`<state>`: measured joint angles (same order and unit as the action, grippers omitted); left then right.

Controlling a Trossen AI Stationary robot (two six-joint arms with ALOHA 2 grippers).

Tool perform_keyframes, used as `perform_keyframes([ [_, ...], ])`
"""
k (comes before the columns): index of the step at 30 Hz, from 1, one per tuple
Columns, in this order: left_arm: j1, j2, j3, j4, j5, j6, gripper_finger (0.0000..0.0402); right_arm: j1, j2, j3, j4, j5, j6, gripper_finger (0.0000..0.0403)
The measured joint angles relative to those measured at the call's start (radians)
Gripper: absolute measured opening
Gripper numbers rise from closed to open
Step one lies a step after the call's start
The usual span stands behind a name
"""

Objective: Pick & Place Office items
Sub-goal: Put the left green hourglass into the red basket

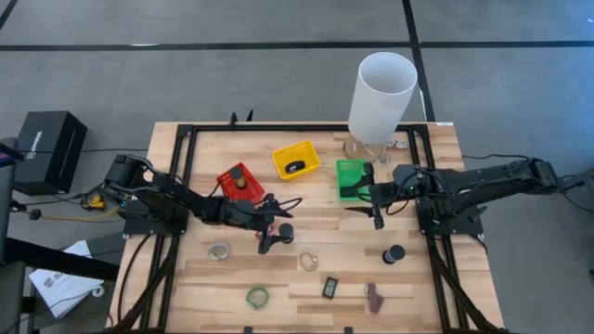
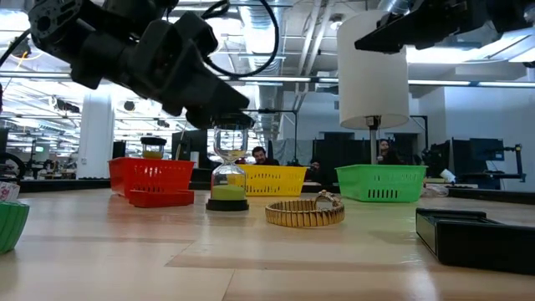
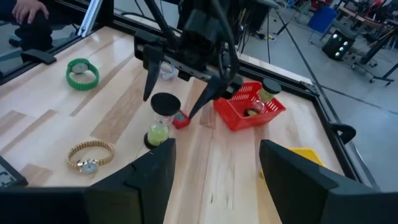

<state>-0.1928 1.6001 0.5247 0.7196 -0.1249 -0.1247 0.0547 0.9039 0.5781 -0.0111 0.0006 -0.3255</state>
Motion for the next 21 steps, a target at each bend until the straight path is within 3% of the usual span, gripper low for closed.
perform_keyframes([
  [14, -0.009, 0.000, 0.000, -0.051, 0.000, -0.004, 0.0328, 0.000, 0.000, 0.000, -0.002, 0.000, 0.000, 0.0224],
  [21, -0.008, 0.000, 0.000, -0.051, 0.000, 0.014, 0.0305, 0.000, 0.000, 0.000, -0.002, 0.000, 0.000, 0.0223],
])
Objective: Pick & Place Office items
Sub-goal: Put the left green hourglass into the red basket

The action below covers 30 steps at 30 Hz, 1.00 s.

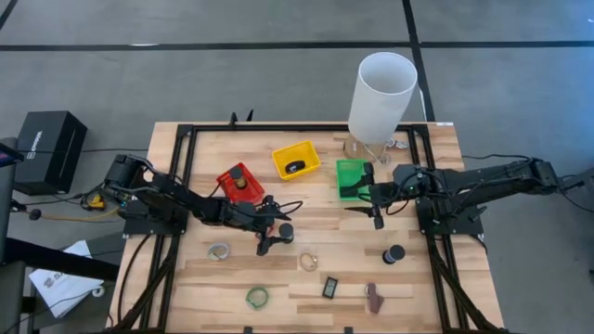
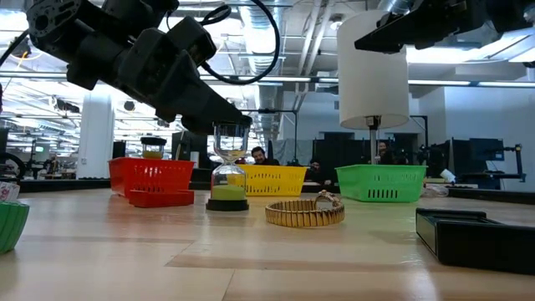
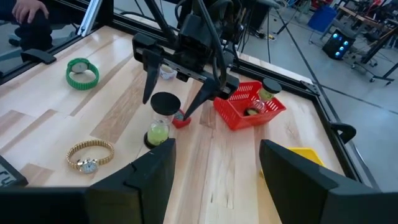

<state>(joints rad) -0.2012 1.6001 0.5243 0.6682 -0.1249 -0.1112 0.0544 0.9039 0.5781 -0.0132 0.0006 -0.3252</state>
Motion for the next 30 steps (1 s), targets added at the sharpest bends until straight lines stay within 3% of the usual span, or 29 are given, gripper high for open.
perform_keyframes([
  [18, 0.000, -0.004, 0.000, 0.001, 0.000, -0.016, 0.0211, 0.000, 0.000, 0.000, 0.000, 0.000, -0.026, 0.0224],
  [26, 0.006, -0.032, -0.001, -0.004, -0.009, -0.044, 0.0243, 0.000, 0.000, 0.000, 0.000, 0.000, -0.026, 0.0224],
  [30, 0.013, -0.099, -0.001, -0.036, -0.018, -0.032, 0.0227, 0.000, 0.000, 0.000, -0.001, 0.000, -0.026, 0.0224],
])
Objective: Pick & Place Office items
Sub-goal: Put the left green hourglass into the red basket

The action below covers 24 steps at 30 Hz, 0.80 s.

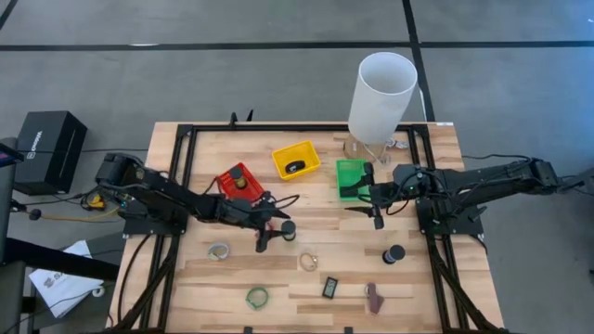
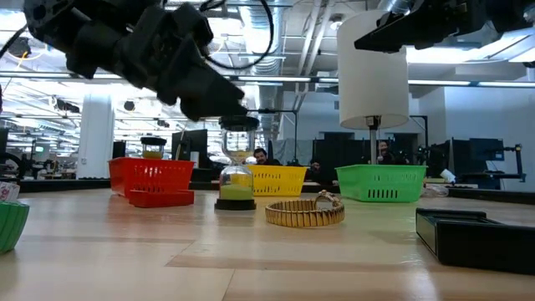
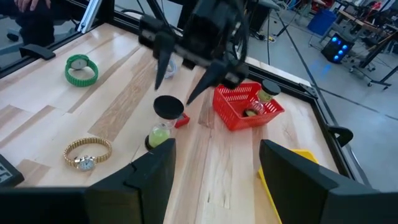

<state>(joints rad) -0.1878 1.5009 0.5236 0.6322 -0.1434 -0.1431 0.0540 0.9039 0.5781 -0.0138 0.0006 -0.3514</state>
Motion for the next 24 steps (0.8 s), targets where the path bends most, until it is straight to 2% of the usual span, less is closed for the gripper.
perform_keyframes([
  [7, 0.032, -0.171, 0.000, -0.193, -0.022, -0.021, 0.0184, 0.000, 0.000, 0.000, -0.001, 0.000, 0.000, 0.0224],
  [10, 0.028, -0.180, 0.000, -0.184, -0.021, -0.024, 0.0185, 0.000, 0.000, 0.000, -0.001, 0.000, 0.000, 0.0224],
  [14, 0.022, -0.109, 0.000, -0.144, -0.015, -0.023, 0.0220, 0.000, 0.000, 0.000, 0.003, 0.000, -0.015, 0.0224],
  [20, 0.021, 0.026, 0.000, 0.023, -0.017, 0.035, 0.0297, -0.004, 0.000, 0.000, 0.004, 0.000, -0.015, 0.0224],
  [24, 0.021, 0.081, 0.000, 0.060, -0.018, 0.037, 0.0328, -0.004, 0.000, 0.000, 0.010, 0.000, -0.015, 0.0224],
])
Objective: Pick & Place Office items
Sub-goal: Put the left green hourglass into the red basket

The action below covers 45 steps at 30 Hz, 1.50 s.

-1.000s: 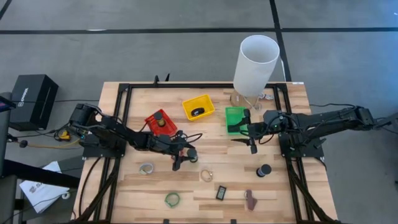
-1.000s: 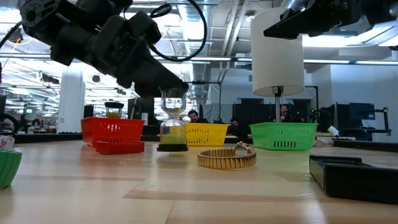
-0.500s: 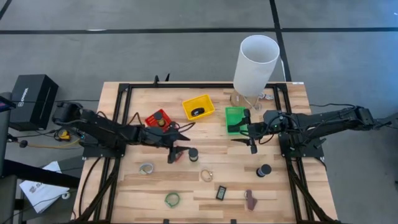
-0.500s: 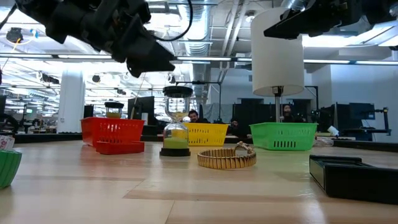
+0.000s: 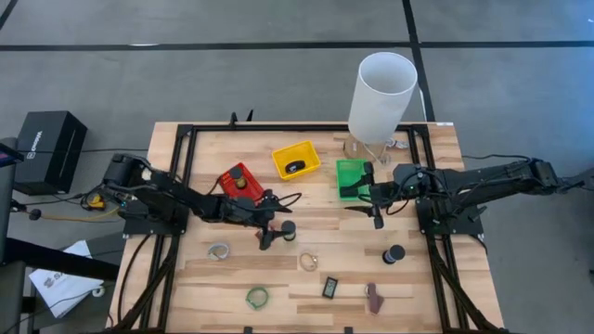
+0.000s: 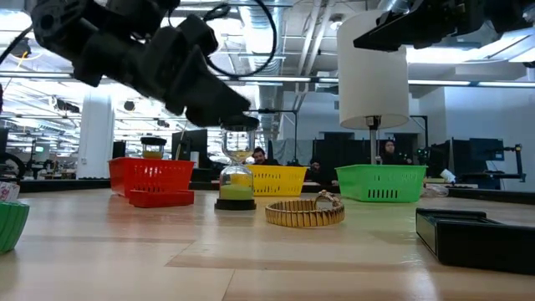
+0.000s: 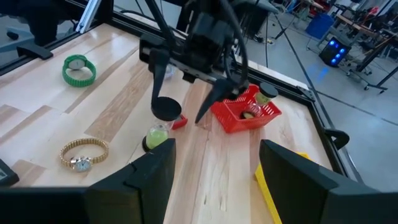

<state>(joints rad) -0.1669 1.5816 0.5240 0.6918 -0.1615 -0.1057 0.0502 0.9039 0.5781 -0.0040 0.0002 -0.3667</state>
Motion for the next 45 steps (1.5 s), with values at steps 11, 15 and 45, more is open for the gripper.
perform_keyframes([
  [11, 0.000, 0.077, 0.001, 0.131, -0.004, 0.022, 0.0338, 0.000, 0.000, 0.000, -0.001, 0.000, 0.000, 0.0224],
  [15, 0.000, 0.073, 0.008, 0.158, 0.008, 0.019, 0.0336, 0.000, 0.000, 0.000, 0.000, 0.000, 0.000, 0.0224],
  [45, 0.004, 0.189, 0.068, 0.153, 0.065, 0.020, 0.0202, -0.001, 0.000, 0.000, -0.011, 0.000, 0.000, 0.0224],
])
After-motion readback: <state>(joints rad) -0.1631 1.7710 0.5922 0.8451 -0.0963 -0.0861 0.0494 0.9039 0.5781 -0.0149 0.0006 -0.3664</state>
